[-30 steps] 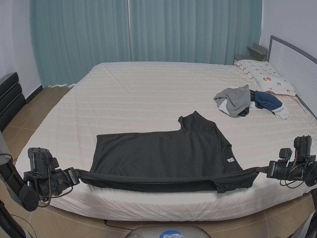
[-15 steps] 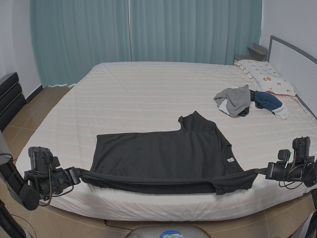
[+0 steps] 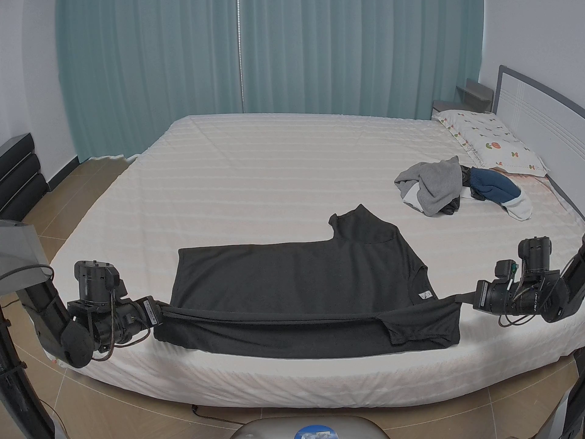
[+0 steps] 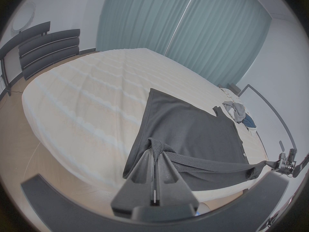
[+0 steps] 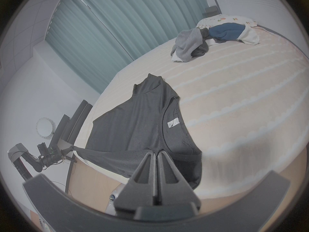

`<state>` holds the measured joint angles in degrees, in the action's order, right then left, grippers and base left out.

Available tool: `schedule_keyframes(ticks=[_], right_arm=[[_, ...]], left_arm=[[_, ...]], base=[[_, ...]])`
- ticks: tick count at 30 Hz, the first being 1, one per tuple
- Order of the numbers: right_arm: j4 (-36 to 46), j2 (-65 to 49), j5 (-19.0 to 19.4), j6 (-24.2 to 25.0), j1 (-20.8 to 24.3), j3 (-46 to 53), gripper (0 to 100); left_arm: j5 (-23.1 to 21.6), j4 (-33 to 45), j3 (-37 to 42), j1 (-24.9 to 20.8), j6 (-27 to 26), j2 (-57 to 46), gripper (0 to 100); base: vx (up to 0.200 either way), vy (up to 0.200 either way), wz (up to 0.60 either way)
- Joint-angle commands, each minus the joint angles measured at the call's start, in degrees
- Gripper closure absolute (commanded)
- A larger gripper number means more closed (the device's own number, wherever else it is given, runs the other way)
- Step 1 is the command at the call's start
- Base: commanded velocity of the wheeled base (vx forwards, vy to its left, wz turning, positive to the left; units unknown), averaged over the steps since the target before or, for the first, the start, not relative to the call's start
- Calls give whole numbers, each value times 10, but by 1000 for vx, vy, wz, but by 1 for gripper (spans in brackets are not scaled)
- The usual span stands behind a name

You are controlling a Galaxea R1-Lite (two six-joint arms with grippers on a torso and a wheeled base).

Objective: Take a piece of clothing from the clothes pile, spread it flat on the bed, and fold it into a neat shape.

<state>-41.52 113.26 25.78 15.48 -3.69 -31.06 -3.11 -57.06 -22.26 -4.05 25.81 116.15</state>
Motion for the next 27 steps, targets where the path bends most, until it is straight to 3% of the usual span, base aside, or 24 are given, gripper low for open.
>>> schedule_keyframes(ticks=[1,12,26,27], right_arm=[[2,48,0,1,11,-36,100],[4,113,-12,9,12,-108,100],[1,151,-12,38,28,-151,100],[1,151,-12,39,28,-151,100]], left_arm=[[1,10,-38,0,0,50,100],[1,45,-115,1,4,108,100],[3,45,-149,0,40,145,100],[1,45,-149,0,41,147,0]], base=[[0,0,0],[0,0,0],[0,0,0],[0,0,0]])
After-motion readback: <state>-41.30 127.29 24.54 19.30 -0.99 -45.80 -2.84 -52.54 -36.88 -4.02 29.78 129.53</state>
